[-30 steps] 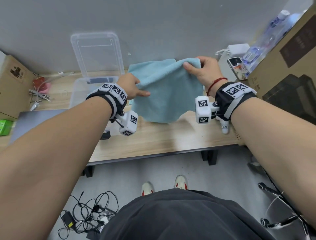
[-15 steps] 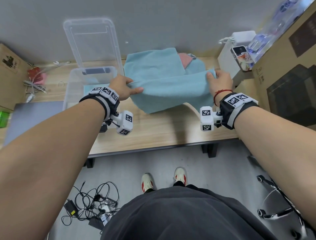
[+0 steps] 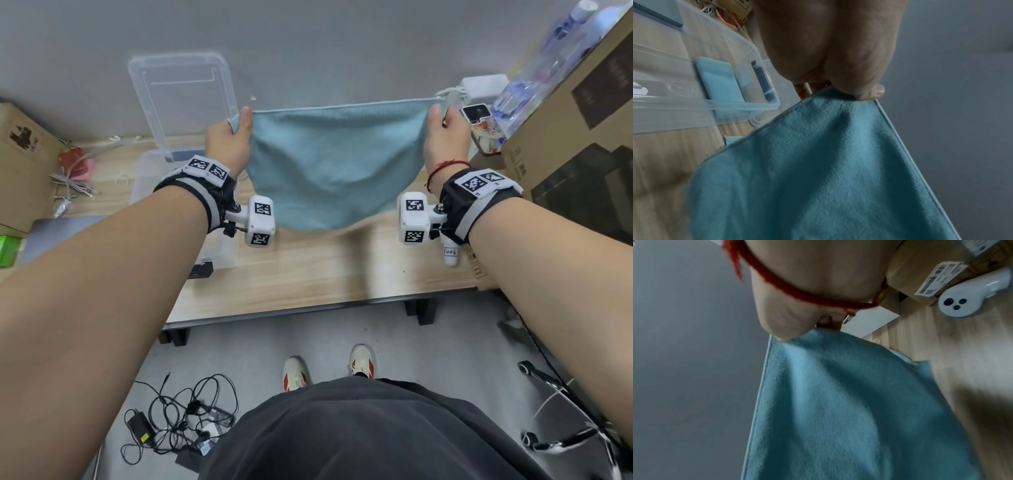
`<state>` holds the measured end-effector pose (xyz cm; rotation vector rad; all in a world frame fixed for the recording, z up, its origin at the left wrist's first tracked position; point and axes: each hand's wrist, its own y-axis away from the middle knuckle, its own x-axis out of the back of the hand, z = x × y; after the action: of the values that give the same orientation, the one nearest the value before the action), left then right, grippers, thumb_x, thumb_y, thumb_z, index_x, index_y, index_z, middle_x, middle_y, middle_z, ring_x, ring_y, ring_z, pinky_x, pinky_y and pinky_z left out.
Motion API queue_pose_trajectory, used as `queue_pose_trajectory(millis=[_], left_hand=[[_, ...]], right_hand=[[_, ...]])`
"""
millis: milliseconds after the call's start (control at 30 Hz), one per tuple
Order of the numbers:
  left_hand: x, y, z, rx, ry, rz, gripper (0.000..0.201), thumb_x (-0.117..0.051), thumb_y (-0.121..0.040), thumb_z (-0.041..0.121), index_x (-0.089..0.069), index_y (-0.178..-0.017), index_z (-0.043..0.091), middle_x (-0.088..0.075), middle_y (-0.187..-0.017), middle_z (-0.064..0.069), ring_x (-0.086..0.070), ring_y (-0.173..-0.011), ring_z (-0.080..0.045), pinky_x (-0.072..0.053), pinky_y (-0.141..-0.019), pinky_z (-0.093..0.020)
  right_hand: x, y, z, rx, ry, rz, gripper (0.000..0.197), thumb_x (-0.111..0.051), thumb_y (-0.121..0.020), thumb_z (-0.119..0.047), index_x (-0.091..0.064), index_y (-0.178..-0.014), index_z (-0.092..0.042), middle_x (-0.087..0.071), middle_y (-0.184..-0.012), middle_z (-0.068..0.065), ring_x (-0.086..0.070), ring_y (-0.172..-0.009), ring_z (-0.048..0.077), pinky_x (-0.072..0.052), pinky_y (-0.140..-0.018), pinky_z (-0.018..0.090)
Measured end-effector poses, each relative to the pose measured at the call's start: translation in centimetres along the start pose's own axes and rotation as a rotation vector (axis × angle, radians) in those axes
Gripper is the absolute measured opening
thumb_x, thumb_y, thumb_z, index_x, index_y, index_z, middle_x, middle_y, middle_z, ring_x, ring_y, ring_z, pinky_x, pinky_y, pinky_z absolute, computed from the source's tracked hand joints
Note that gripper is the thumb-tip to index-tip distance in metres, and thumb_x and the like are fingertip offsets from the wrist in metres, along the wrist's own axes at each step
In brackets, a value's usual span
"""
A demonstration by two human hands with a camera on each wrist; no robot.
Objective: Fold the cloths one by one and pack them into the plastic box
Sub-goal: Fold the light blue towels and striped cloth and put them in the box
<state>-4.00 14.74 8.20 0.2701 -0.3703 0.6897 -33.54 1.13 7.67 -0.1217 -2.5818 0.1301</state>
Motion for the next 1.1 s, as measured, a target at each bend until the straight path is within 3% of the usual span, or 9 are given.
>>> queue_pose_trajectory(millis=[133,300,367,467,567,667,867,1000,1100], left_hand=[[-0.5,-0.1,0.9,0.015,-0.028,0.046,0.048,-0.038,-0.096,0.058,-0.03,-0.064,0.024,-0.026,-0.059,0.002,-0.026,-0.052,-0.015,-0.023,-0.05,-0.03],[-1.4,0.3,-4.1,0.084,-0.087,-0.056,0.061,-0.042,-0.082,0.074,-0.058,-0.08,0.015,-0.061,-0.079,-0.006,-0.058,-0.073,-0.02,-0.053,-0.075,-0.041],[-2.0,1.8,-5.7,0.099,-0.12,-0.118,0.064,-0.043,-0.087,0.067,-0.067,-0.089,0.008,-0.07,-0.092,-0.013,-0.066,-0.086,-0.027,-0.055,-0.085,-0.045],[-3.3,4.1,-8.7,0.107,-0.239,-0.191,0.057,-0.04,-0.099,0.051,-0.066,-0.104,0.0,-0.067,-0.108,-0.021,-0.062,-0.099,-0.031,-0.046,-0.086,-0.034],[-4.1,5.9,-13.4,0.161,-0.36,-0.273,0.058,-0.038,-0.099,0.052,-0.065,-0.09,0.002,-0.067,-0.099,-0.02,-0.063,-0.094,-0.032,-0.046,-0.077,-0.033],[-4.7,7.5,-17.9,0.251,-0.412,-0.362,0.063,-0.038,-0.097,0.056,-0.063,-0.087,-0.001,-0.067,-0.096,-0.021,-0.064,-0.093,-0.034,-0.05,-0.081,-0.042],[-5.7,9.1,-21.4,0.315,-0.465,-0.416,0.062,-0.039,-0.098,0.054,-0.065,-0.105,-0.001,-0.062,-0.099,-0.013,-0.058,-0.091,-0.027,-0.046,-0.086,-0.036],[-6.1,8.4,-21.7,0.293,-0.531,-0.355,0.055,-0.038,-0.098,0.052,-0.053,-0.074,0.005,-0.053,-0.077,-0.008,-0.05,-0.078,-0.025,-0.038,-0.07,-0.032],[-6.6,7.4,-21.7,0.295,-0.51,-0.299,0.054,-0.037,-0.098,0.052,-0.049,-0.075,0.005,-0.052,-0.08,-0.012,-0.048,-0.077,-0.025,-0.034,-0.069,-0.032]], right_hand=[[0.1,-0.3,-0.2,0.012,0.046,0.061,0.039,-0.04,-0.101,-0.031,-0.032,-0.063,-0.025,-0.037,-0.062,-0.011,-0.035,-0.058,0.005,-0.025,-0.052,0.021],[-0.2,1.8,3.9,-0.107,0.196,-0.023,0.035,-0.036,-0.101,-0.034,-0.044,-0.07,-0.018,-0.053,-0.085,0.005,-0.045,-0.08,0.021,-0.027,-0.067,0.025],[-0.5,3.2,6.5,-0.153,0.234,-0.073,0.036,-0.036,-0.101,-0.033,-0.056,-0.08,-0.011,-0.056,-0.089,0.01,-0.049,-0.083,0.024,-0.029,-0.068,0.026],[-1.0,5.7,10.4,-0.212,0.301,-0.145,0.043,-0.037,-0.101,-0.031,-0.064,-0.1,0.002,-0.064,-0.1,0.022,-0.058,-0.095,0.03,-0.034,-0.071,0.029],[-1.4,8.4,14.3,-0.271,0.428,-0.256,0.047,-0.035,-0.102,-0.032,-0.064,-0.105,0.005,-0.063,-0.108,0.027,-0.058,-0.1,0.036,-0.034,-0.073,0.031],[-1.9,10.8,18.0,-0.322,0.489,-0.308,0.048,-0.036,-0.101,-0.036,-0.064,-0.099,0.003,-0.063,-0.102,0.028,-0.06,-0.097,0.038,-0.037,-0.074,0.033],[-2.7,13.0,21.2,-0.336,0.542,-0.395,0.039,-0.039,-0.1,-0.037,-0.058,-0.084,-0.007,-0.063,-0.101,0.028,-0.059,-0.096,0.04,-0.041,-0.076,0.036],[-3.4,12.3,21.6,-0.31,0.519,-0.4,0.041,-0.04,-0.1,-0.035,-0.046,-0.069,-0.009,-0.052,-0.081,0.018,-0.055,-0.085,0.036,-0.028,-0.066,0.031],[-4.0,11.2,21.3,-0.276,0.479,-0.392,0.039,-0.039,-0.1,-0.033,-0.055,-0.088,0.001,-0.052,-0.082,0.016,-0.05,-0.08,0.032,-0.027,-0.065,0.031]])
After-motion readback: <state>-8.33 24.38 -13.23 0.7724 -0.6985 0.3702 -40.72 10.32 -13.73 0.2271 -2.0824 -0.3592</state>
